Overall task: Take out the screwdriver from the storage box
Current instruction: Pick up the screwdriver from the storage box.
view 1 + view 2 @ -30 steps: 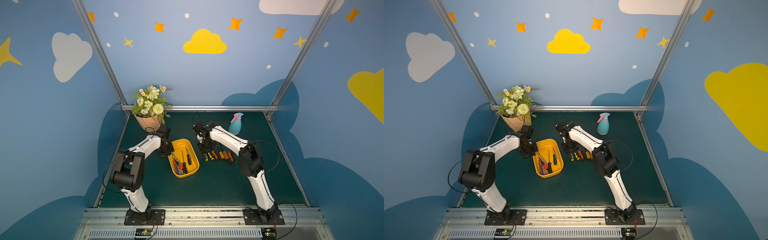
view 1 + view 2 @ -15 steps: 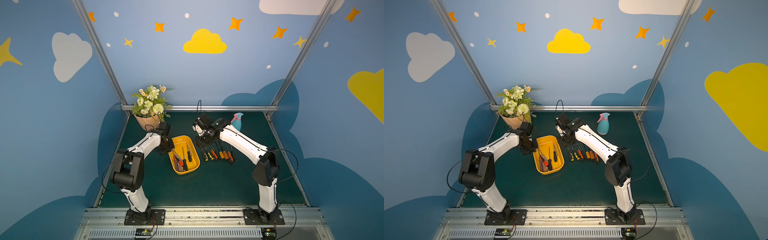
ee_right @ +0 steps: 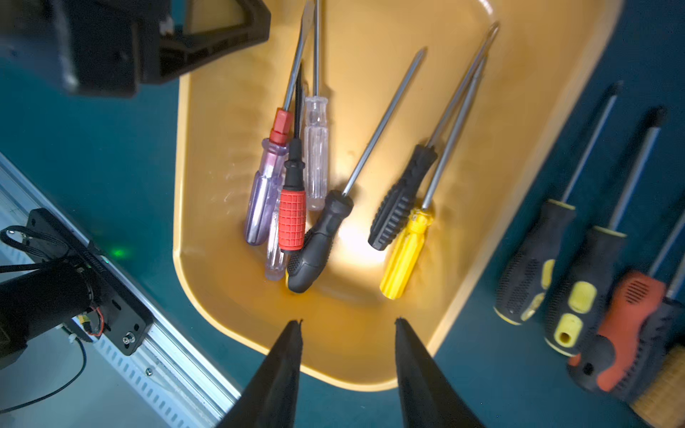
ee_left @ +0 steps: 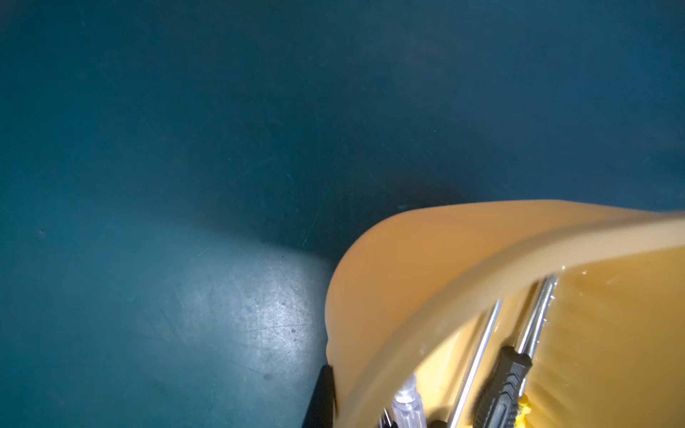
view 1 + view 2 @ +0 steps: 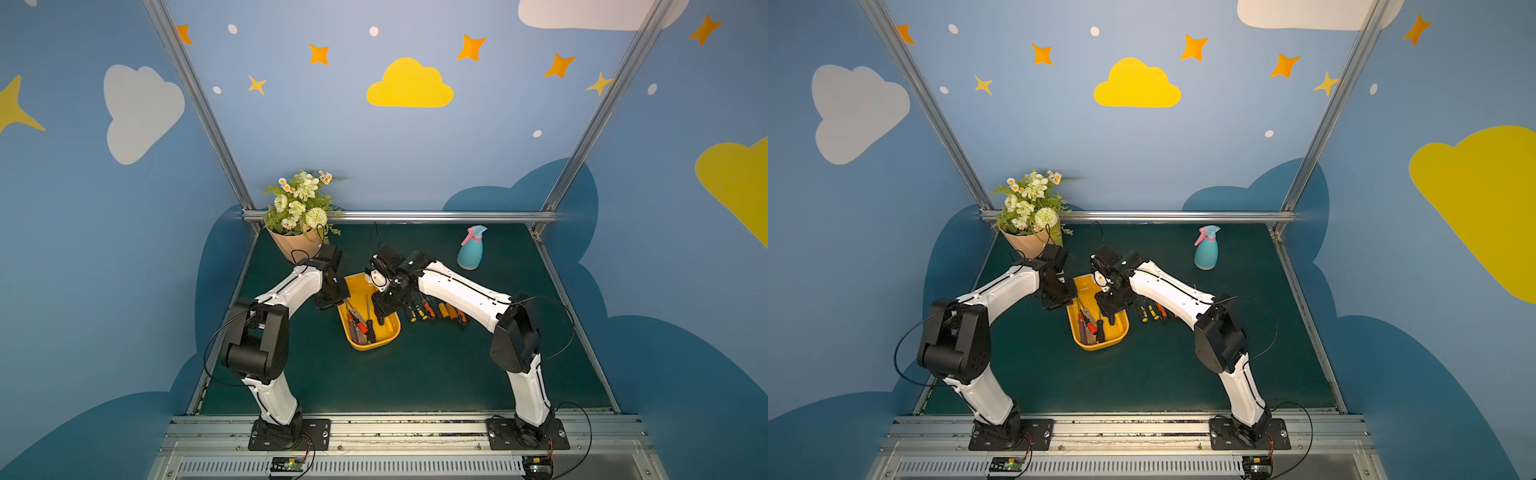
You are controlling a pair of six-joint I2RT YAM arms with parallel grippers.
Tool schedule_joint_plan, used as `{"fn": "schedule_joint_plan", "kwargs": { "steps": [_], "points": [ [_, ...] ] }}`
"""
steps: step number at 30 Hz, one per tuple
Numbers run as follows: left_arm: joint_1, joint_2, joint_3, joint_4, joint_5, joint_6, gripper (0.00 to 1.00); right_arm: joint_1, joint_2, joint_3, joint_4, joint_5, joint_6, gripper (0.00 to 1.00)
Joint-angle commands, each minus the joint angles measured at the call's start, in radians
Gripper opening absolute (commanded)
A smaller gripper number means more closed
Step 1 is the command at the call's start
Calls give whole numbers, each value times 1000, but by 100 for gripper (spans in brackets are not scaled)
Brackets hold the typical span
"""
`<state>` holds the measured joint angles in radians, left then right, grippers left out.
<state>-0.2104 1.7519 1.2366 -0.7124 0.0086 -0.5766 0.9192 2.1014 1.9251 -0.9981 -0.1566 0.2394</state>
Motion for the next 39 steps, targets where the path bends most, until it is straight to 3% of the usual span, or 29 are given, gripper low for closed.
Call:
{"fn": "schedule_joint_plan", "kwargs": {
  "steps": [1, 21, 28, 34, 39],
  "points": [
    [-2, -32, 23, -9, 40, -12, 2, 7, 29, -10, -12, -9, 40, 43],
    [-12, -41, 6, -3, 40, -33, 3, -12, 215, 15, -10, -57, 86, 41],
    [-18, -35, 0, 6, 48, -41, 3, -20, 275, 70, -5, 3, 92, 41],
    [-22, -32, 1, 7, 41, -44, 3, -28, 281, 93, -14, 4, 81, 29],
    [-23, -32, 1, 2, 27, -41, 3, -29, 183, -7, 65, 3, 54, 18]
  ]
}}
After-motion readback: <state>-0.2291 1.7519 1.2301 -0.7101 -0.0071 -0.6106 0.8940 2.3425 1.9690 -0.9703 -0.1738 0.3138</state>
